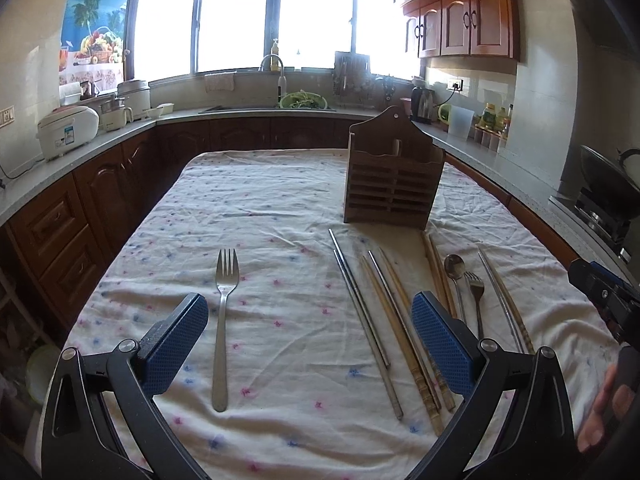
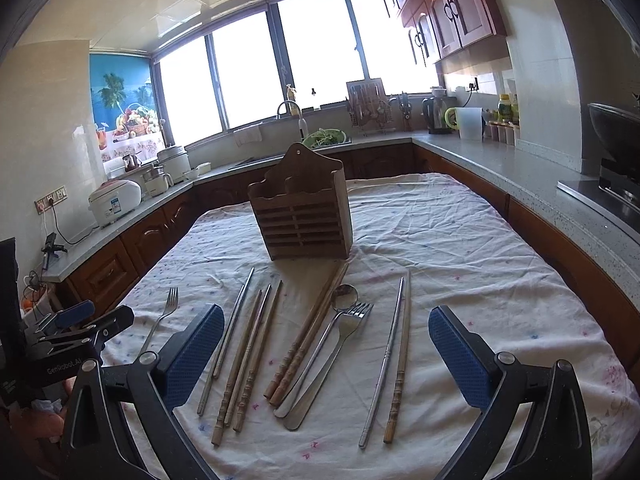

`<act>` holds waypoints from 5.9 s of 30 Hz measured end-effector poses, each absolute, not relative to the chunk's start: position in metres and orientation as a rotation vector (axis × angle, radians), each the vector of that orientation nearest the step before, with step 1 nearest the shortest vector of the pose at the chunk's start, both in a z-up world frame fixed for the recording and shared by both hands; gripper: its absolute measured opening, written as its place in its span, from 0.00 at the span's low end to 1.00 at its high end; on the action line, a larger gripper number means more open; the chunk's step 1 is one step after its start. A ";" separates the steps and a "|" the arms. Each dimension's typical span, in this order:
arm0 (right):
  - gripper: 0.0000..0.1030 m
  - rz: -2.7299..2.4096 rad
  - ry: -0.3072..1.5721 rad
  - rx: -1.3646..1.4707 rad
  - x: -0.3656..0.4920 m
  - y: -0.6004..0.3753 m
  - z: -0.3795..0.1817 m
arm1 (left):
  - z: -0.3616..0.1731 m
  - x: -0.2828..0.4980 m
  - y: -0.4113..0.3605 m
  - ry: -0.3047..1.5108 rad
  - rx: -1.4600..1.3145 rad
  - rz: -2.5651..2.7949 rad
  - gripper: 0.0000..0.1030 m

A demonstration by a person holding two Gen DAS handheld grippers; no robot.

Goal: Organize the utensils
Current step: 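Close the left gripper on a silver metal chopstick while the right gripper grasps a wooden chopstick, then lift both held chopsticks and carry them above the wooden utensil holder, then open the left gripper over the holder while the right gripper opens, dropping chopsticks in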

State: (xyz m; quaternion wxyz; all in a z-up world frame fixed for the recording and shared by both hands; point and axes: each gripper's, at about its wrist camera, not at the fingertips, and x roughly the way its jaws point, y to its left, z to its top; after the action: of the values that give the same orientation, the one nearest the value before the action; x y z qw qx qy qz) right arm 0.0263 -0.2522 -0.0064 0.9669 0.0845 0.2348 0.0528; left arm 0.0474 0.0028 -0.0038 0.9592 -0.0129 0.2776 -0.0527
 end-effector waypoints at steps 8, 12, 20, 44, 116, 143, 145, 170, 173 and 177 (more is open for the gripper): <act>0.60 0.114 0.612 0.254 0.083 -0.272 -0.016 | -0.011 0.108 -0.001 0.704 -0.051 -0.159 0.71; 0.45 0.120 0.682 0.311 0.122 -0.278 -0.024 | -0.013 0.142 -0.003 0.754 -0.067 -0.182 0.63; 0.26 0.133 0.818 0.363 0.195 -0.272 -0.049 | -0.032 0.214 -0.011 0.880 -0.076 -0.226 0.45; 0.12 0.097 0.992 0.290 0.267 -0.251 -0.090 | -0.076 0.286 -0.048 1.057 0.018 -0.265 0.19; 0.05 0.206 0.369 0.370 0.209 -0.286 0.134 | 0.163 0.221 -0.008 0.374 -0.176 -0.396 0.04; 0.05 0.082 0.291 0.419 0.305 -0.292 0.058 | 0.073 0.338 -0.031 0.322 -0.274 -0.258 0.04; 0.05 0.077 0.307 0.432 0.305 -0.295 0.052 | 0.067 0.337 -0.033 0.341 -0.267 -0.261 0.04; 0.76 0.137 0.341 0.441 0.284 -0.302 0.069 | 0.074 0.314 -0.022 0.412 -0.231 -0.240 0.57; 0.88 0.144 0.349 0.446 0.270 -0.309 0.070 | 0.076 0.297 -0.009 0.417 -0.230 -0.217 0.65; 0.91 0.154 0.367 0.449 0.248 -0.315 0.067 | 0.074 0.272 0.008 0.438 -0.230 -0.190 0.73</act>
State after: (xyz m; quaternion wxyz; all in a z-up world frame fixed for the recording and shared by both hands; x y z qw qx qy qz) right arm 0.2481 -0.3150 0.0667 0.9553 0.2210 0.1809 0.0758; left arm 0.2718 0.0082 0.0742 0.9651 -0.1137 0.2165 -0.0937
